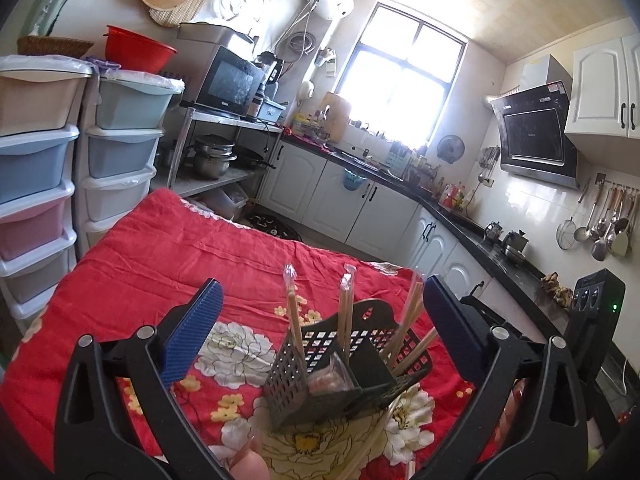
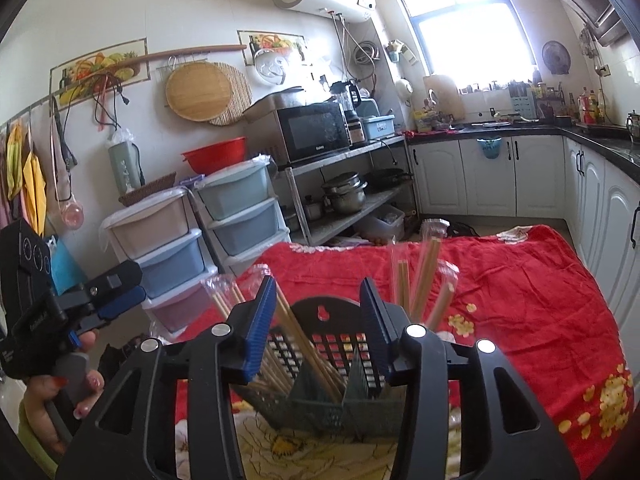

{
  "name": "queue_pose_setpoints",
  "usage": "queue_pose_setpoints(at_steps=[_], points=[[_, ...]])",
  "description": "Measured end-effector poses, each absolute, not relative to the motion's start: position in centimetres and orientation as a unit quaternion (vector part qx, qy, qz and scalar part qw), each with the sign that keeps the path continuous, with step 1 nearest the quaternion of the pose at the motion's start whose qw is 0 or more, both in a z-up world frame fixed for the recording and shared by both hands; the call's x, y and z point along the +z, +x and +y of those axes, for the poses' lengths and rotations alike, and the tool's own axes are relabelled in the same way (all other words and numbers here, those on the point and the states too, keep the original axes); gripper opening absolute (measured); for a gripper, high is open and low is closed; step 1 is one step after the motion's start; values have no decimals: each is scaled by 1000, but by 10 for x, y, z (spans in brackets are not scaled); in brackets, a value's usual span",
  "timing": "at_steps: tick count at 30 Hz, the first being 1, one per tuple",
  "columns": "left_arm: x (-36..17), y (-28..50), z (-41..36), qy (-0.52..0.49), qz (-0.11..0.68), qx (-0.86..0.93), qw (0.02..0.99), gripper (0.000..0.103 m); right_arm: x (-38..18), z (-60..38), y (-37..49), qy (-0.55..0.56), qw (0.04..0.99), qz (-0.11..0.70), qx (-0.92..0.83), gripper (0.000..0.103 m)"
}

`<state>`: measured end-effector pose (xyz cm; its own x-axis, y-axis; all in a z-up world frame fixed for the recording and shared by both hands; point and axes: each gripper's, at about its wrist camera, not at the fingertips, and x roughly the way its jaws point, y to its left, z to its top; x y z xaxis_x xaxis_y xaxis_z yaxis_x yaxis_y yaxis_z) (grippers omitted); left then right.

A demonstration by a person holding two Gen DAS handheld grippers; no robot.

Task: Organize utensils
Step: 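Withdraw both open grippers from the caddy and move down to the chopstick pile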

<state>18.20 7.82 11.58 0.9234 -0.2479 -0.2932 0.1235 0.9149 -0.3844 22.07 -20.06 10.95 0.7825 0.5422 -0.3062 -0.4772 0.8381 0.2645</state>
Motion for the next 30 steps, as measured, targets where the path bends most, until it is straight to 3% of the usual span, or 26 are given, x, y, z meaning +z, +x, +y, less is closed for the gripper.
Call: queue_pose_setpoints(at_steps=[30], points=[[82, 158, 77, -185, 210, -93, 955, 92, 75, -222, 183, 73, 933, 243, 254, 45]])
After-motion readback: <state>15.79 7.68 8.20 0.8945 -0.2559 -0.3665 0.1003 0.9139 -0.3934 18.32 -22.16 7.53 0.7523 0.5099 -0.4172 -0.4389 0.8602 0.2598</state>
